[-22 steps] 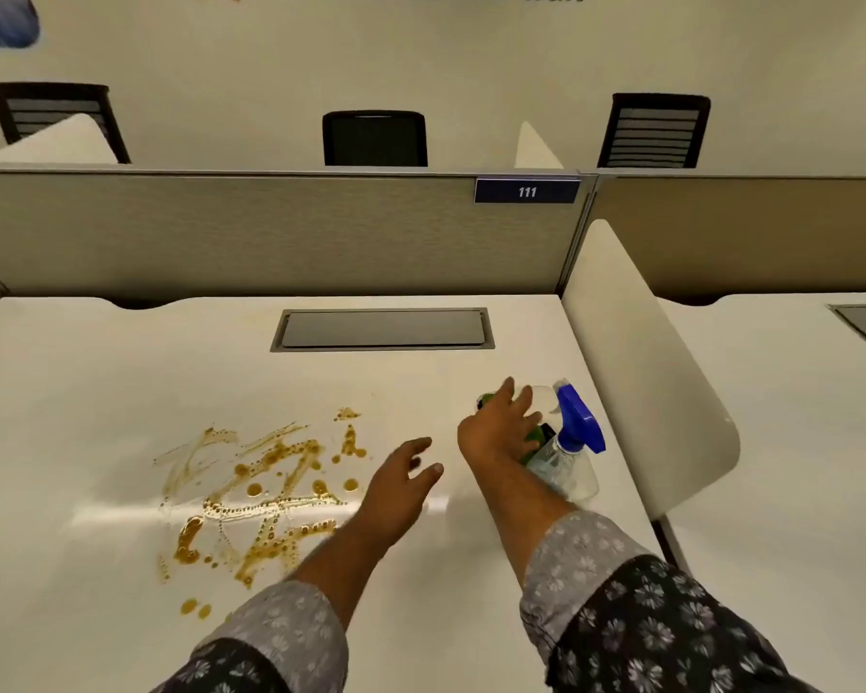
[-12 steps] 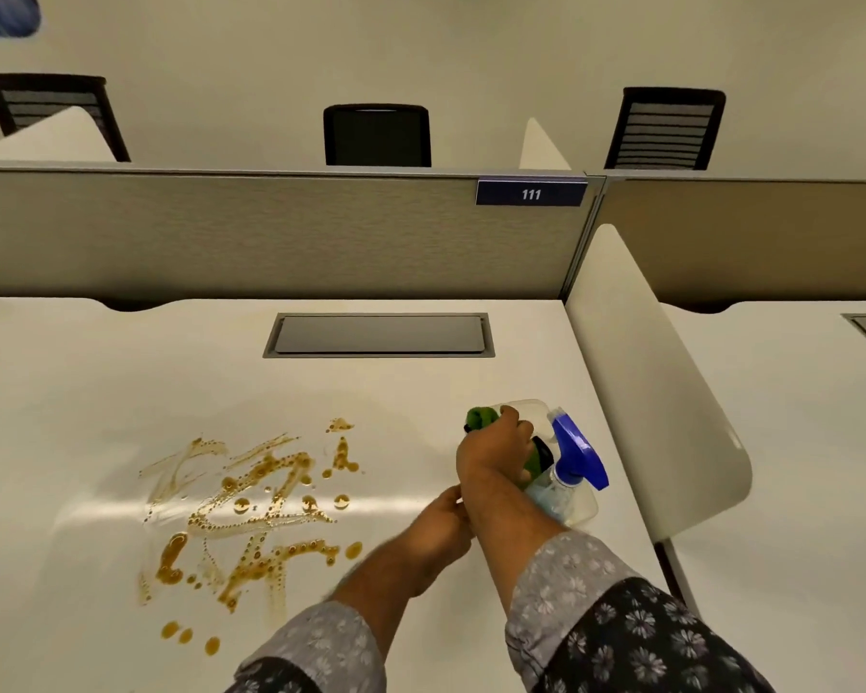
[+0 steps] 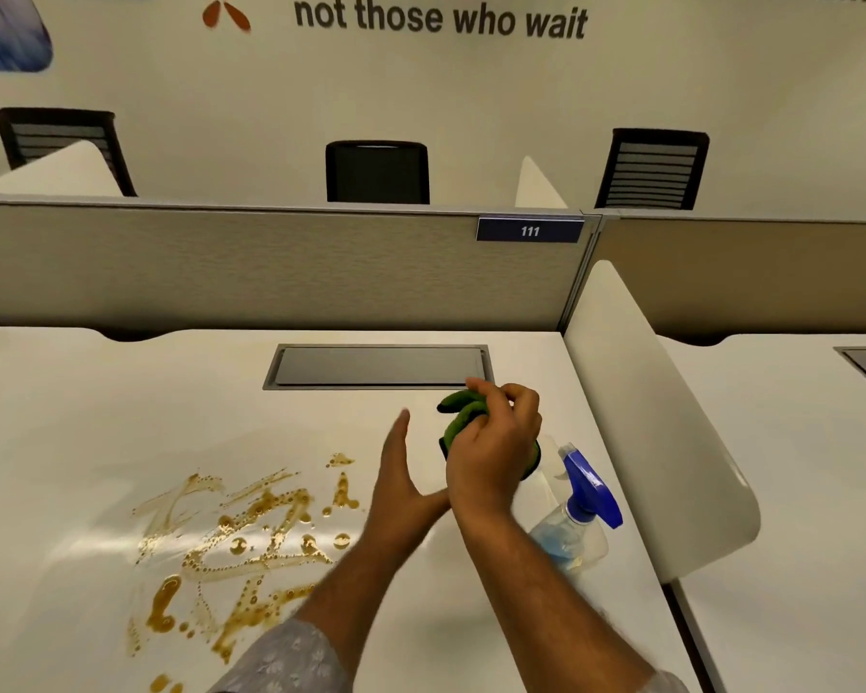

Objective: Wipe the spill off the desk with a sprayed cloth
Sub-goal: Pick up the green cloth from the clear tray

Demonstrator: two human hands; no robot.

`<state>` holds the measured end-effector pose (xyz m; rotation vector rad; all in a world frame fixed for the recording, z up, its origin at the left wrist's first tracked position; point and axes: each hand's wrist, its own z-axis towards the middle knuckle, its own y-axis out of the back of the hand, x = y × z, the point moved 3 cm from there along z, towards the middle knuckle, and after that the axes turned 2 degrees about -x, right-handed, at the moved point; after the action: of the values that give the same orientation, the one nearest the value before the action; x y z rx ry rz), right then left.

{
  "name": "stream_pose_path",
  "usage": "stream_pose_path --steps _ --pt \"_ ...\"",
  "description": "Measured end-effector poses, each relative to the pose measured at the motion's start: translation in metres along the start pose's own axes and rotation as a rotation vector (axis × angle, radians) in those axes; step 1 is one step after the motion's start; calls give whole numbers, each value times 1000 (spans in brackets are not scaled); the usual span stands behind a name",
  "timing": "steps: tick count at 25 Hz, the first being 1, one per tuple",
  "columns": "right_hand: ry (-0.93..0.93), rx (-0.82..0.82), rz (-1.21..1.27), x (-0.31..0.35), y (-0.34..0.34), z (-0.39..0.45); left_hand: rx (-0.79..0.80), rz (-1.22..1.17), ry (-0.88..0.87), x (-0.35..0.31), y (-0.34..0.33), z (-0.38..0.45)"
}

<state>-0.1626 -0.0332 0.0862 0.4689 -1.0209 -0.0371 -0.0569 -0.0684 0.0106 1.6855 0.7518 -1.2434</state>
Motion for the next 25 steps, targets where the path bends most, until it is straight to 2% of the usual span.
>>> stream_pose_path --steps 2,5,7,9,11,14,16,19,20,23,25 --pt "-22 65 159 17 3 4 87 -6 -113 -21 21 14" --pt "-68 281 303 38 7 15 194 -209 -148 -38 41 16" --pt "-94 423 326 44 10 27 159 -358 -87 -41 50 11" --pt "-125 495 324 47 12 35 58 -466 41 -42 55 8" --pt "-141 485 305 50 12 30 -58 -487 146 -43 57 5" --pt "-102 467 291 61 5 -4 -68 -686 242 -44 50 -2" --pt "-76 574 333 67 -2 -28 -33 -803 243 -43 52 -6" --pt "-131 831 515 64 0 -44 -86 -900 235 -34 67 -7" --pt "-119 868 545 57 8 -46 -81 -927 264 -31 71 -7" --pt "-43 780 464 12 45 -56 51 -1030 295 -23 75 -10" --pt "-88 696 358 -32 74 -67 137 -1090 282 -19 78 -14"
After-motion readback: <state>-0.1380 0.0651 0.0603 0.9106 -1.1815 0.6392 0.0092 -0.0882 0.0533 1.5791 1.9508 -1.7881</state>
